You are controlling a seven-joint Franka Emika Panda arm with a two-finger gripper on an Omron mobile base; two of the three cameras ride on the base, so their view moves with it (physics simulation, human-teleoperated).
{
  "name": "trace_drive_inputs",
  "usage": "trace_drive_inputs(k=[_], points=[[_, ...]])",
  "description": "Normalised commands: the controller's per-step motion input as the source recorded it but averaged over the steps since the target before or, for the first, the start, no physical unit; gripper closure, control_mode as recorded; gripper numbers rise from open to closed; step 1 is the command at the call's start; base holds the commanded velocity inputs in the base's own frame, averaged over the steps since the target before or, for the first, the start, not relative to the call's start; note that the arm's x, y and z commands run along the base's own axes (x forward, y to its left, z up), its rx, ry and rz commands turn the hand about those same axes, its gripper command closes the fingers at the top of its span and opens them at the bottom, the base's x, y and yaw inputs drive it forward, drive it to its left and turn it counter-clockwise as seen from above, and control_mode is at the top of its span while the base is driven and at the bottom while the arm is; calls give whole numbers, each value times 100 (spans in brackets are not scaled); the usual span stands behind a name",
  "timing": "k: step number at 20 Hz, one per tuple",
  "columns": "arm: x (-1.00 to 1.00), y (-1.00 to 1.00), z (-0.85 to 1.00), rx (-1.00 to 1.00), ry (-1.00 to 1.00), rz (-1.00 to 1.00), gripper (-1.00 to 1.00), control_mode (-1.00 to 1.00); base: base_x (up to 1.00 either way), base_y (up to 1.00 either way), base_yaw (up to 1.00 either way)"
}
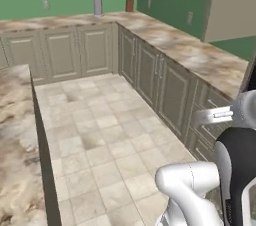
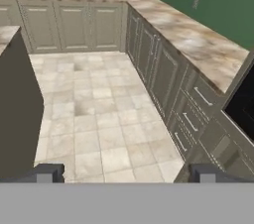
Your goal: There is a bowl on the dining counter. Grab a lemon wedge from the fridge and place it in the bowl. Then get the liquor bottle and glass cup from the cabinet and place them next to the bowl.
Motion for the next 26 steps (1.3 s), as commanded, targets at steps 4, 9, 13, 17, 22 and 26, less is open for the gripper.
trace_drive_inputs(k=[4,9,13,17,22,26], points=[[0,0,0,0,0,0,-100,100,-3,-73,-20],[0,0,0,0,0,0,-100,100,-45,-21,-60],[0,0,0,0,0,0,-100,100,-26,12,-71],[0,0,0,0,0,0,-100,100,-22,33,-65],[0,0,0,0,0,0,-100,100,-10,32,-62],[0,0,0,0,0,0,-100,100,0,32,-62]])
